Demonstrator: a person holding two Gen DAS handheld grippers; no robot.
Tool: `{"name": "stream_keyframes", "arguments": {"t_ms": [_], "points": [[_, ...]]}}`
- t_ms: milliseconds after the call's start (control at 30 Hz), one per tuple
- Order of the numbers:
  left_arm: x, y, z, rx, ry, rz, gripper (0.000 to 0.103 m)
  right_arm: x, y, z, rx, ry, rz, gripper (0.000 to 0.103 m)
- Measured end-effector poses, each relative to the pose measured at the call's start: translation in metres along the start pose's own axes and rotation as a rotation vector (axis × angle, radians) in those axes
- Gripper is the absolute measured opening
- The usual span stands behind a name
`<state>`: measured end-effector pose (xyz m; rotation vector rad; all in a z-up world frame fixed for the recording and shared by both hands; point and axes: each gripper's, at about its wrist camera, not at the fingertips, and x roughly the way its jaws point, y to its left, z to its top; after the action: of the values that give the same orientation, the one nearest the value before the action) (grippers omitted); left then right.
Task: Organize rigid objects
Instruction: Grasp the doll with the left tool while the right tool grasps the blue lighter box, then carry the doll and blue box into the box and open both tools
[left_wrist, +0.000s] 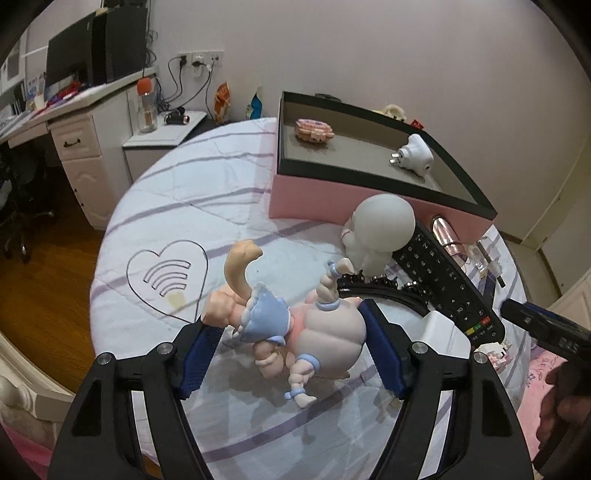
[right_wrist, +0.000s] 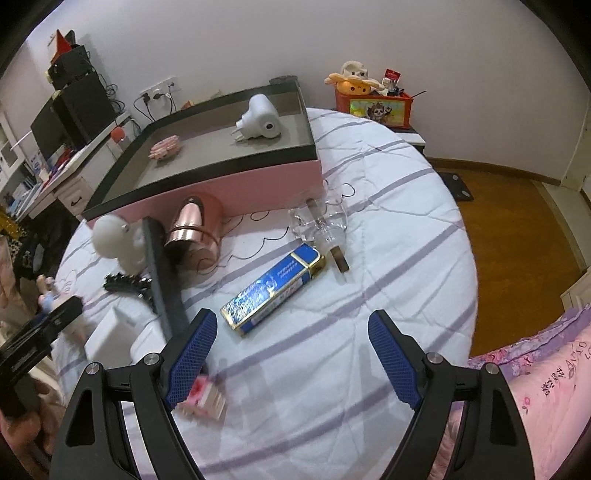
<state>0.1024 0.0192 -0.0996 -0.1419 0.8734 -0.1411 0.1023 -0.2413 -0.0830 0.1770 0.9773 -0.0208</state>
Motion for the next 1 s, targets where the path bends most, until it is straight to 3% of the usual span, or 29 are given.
{"name": "stream_keyframes", "arguments": {"t_ms": [133,200,367,500,567,633,1000], "points": [[-0.003,-0.001,0.002,0.008,-0.009,0.005,0.075,0.020,0.000,0.008,0.039,0.021,0.009,0.085],[-0.003,0.000,0.003,0.009,-0.008,0.005,0.075,0.028,0.001,0.010,0.068,0.028,0.025,0.080],[-0.002,0.002,0.004,0.010,-0.005,0.004,0.075,0.041,0.013,0.015,0.035,0.022,-0.039,0.058],[-0.002,0.002,0.004,0.010,-0.005,0.003,0.075,0.036,0.014,0.011,-0.011,0.015,-0.028,0.043],[-0.002,0.002,0.004,0.011,-0.008,0.004,0.075,0.033,0.013,0.007,-0.027,0.021,-0.015,0.025],[-0.003,0.002,0.004,0.013,-0.010,0.000,0.075,0.028,0.011,0.003,-0.039,0.022,0.003,0.021],[-0.020,-0.006,0.005,0.034,-0.042,-0.002,0.075,-0.008,0.007,-0.003,-0.048,-0.023,0.085,0.021]]}}
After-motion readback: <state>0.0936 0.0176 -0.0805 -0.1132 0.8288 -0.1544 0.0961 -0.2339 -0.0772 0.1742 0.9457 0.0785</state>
